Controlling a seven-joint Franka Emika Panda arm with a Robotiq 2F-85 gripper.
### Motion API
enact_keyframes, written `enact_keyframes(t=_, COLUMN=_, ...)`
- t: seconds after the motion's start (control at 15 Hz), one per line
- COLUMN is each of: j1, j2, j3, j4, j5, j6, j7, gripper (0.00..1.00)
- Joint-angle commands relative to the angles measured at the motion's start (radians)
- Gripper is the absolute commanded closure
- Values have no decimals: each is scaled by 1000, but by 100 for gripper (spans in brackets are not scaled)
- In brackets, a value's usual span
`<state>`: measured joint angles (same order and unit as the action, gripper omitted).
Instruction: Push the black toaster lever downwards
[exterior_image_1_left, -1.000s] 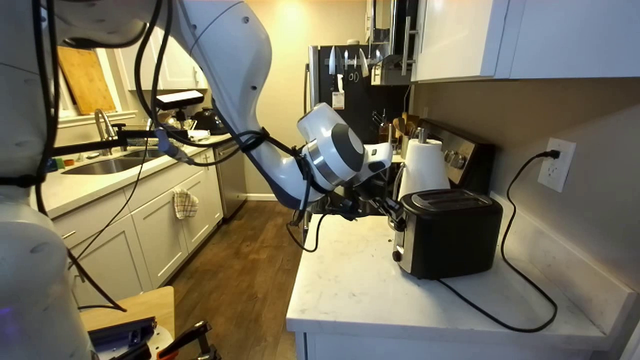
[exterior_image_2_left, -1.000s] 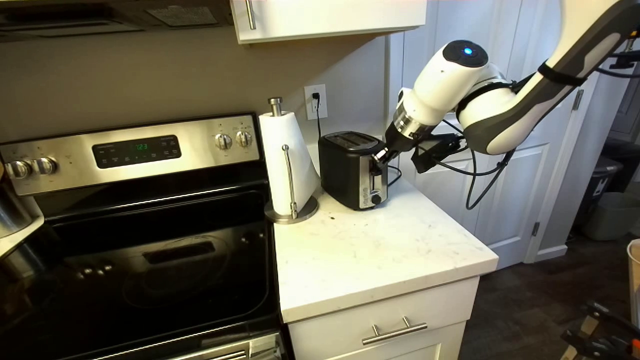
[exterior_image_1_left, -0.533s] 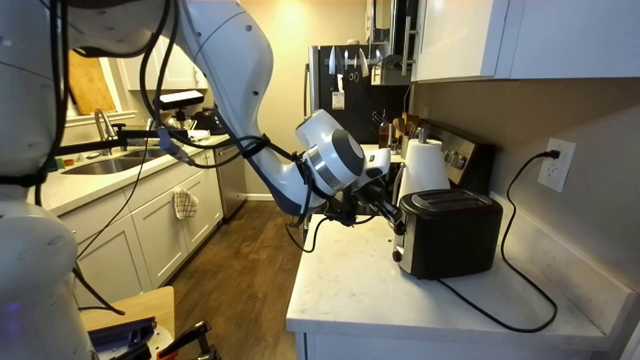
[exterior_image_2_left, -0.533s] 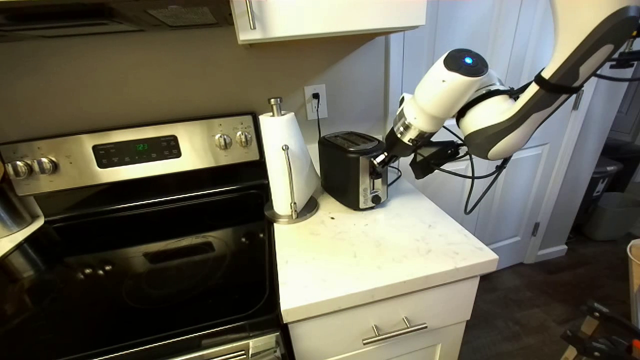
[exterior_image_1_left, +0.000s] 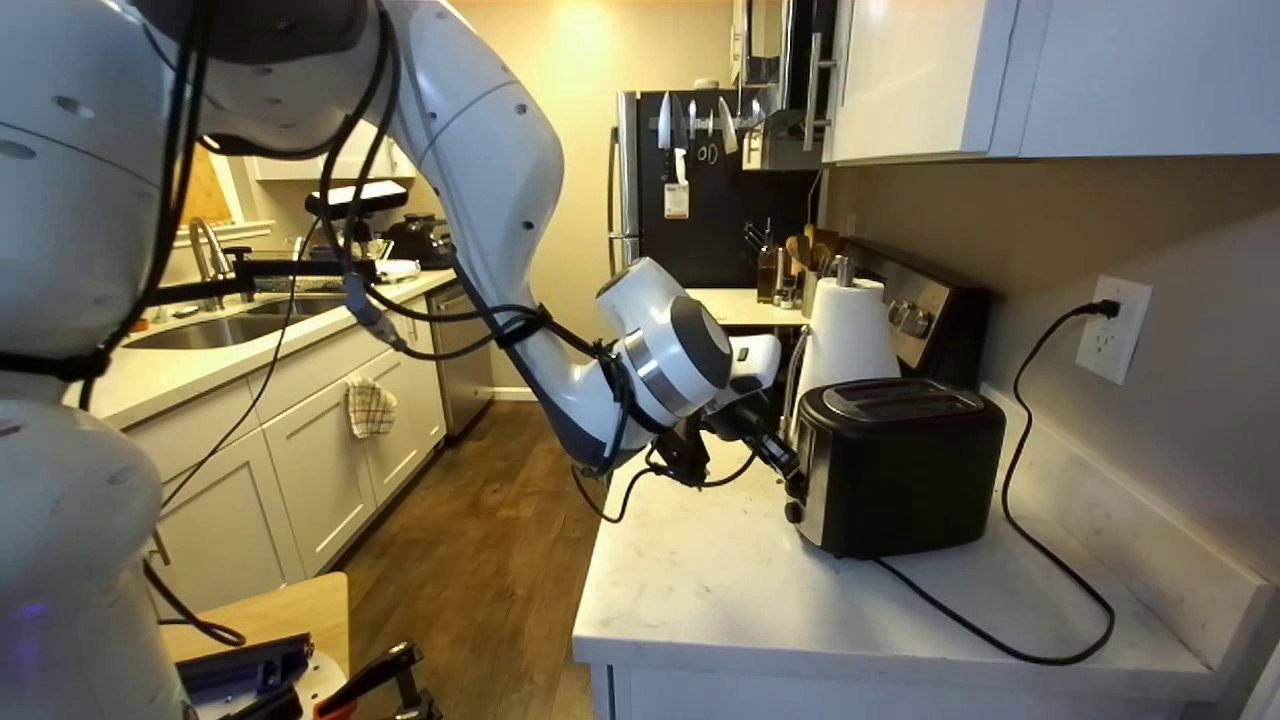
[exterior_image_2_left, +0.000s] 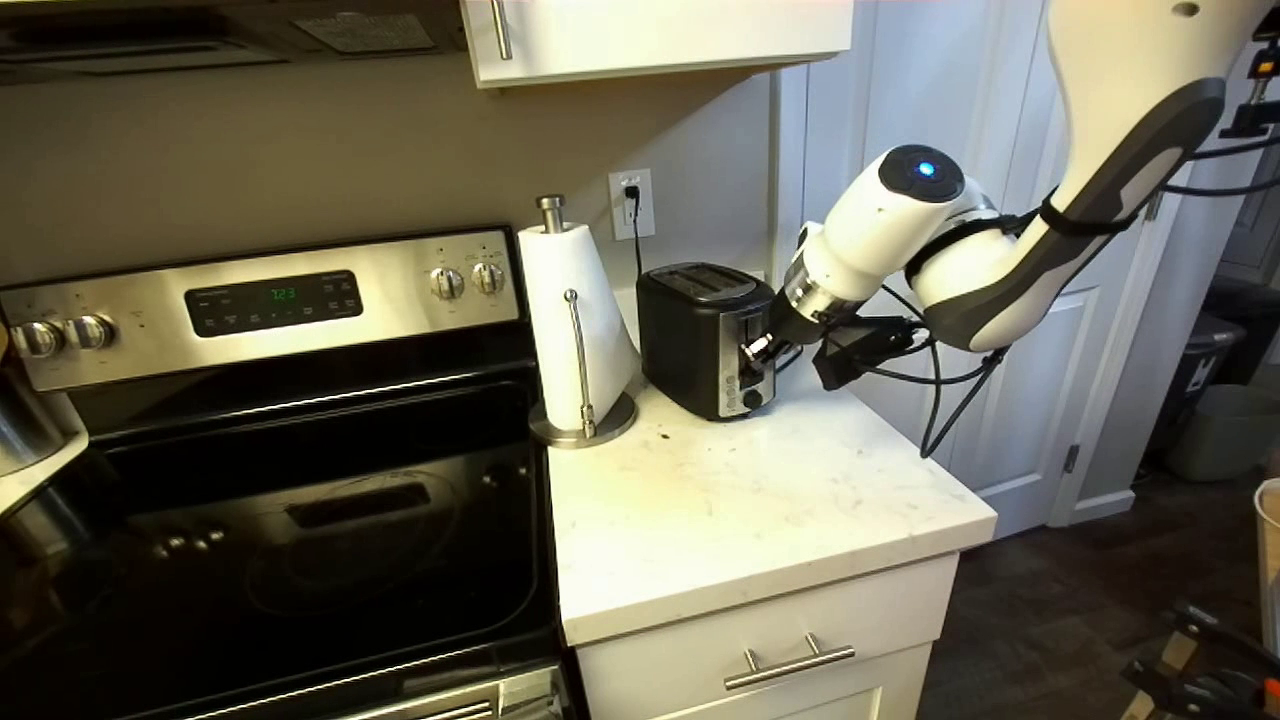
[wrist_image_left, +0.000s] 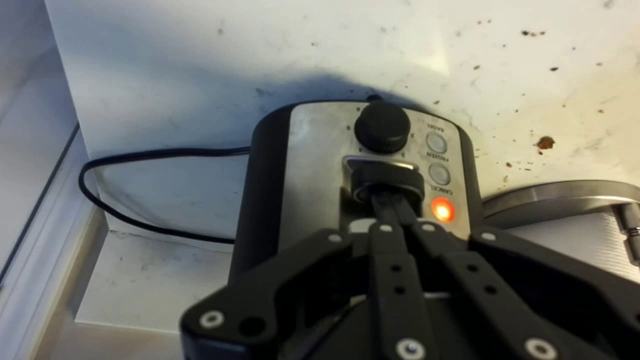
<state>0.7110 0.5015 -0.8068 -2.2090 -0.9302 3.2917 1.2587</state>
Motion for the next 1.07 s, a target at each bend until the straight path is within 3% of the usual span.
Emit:
enact_keyframes(t=0.0, j1=22, j2=146, j3=-27, j4=29, j5=61, j6=90, j7=62, gripper=100)
enact_keyframes(t=0.2, j1=37, j2=176, j3=-44, j4=23, j5=114, j6=123, j7=52, gripper=100)
enact_keyframes(t=0.47, j1=-67, j2=109, j3=101, j4=-31, j5=115, j6=25, j7=53, gripper=100)
enact_keyframes(t=0.73, j1=-128, j2=103, j3=148, j4=-44, j5=124, j6=40, j7=49, gripper=100)
enact_keyframes(t=0.87, j1=-115, j2=98, j3=125, j4=-36, j5=125, j6=40, j7=42, gripper=100)
enact_keyframes(t=1.0, j1=-41, j2=107, j3=30, j4=-16, j5=132, j6=88, j7=31, gripper=100)
